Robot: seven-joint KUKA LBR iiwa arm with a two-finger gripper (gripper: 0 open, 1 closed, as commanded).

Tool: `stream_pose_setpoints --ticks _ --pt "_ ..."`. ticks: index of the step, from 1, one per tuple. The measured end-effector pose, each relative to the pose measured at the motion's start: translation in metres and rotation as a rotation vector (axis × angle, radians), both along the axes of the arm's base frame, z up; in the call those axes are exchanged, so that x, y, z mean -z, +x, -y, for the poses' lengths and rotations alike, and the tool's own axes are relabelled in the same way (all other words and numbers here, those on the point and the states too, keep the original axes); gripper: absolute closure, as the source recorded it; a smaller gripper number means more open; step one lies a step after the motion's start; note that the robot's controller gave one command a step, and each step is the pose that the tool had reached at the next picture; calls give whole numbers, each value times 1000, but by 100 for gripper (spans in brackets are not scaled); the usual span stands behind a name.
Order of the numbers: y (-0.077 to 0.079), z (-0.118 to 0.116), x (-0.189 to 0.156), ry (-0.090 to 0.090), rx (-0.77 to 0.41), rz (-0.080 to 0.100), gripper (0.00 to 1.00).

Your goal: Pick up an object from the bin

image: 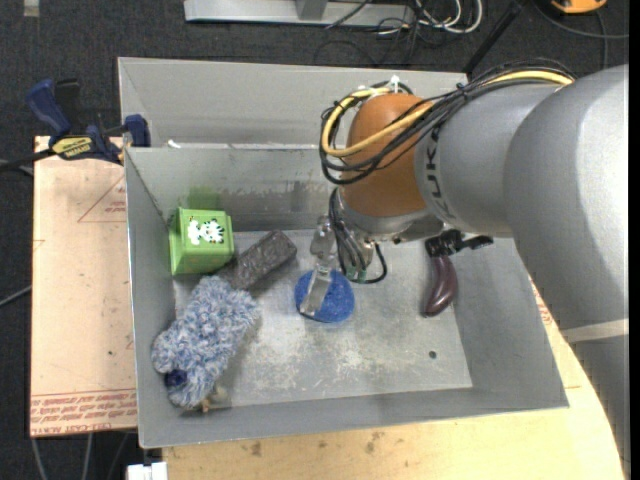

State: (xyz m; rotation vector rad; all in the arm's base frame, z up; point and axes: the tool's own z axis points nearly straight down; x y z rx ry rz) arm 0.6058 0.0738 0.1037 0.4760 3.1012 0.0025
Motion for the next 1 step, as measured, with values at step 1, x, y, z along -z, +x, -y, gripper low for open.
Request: stream_pose_setpoints --ticks 1 --pt "-4 -3 33 0 -10 -2 100"
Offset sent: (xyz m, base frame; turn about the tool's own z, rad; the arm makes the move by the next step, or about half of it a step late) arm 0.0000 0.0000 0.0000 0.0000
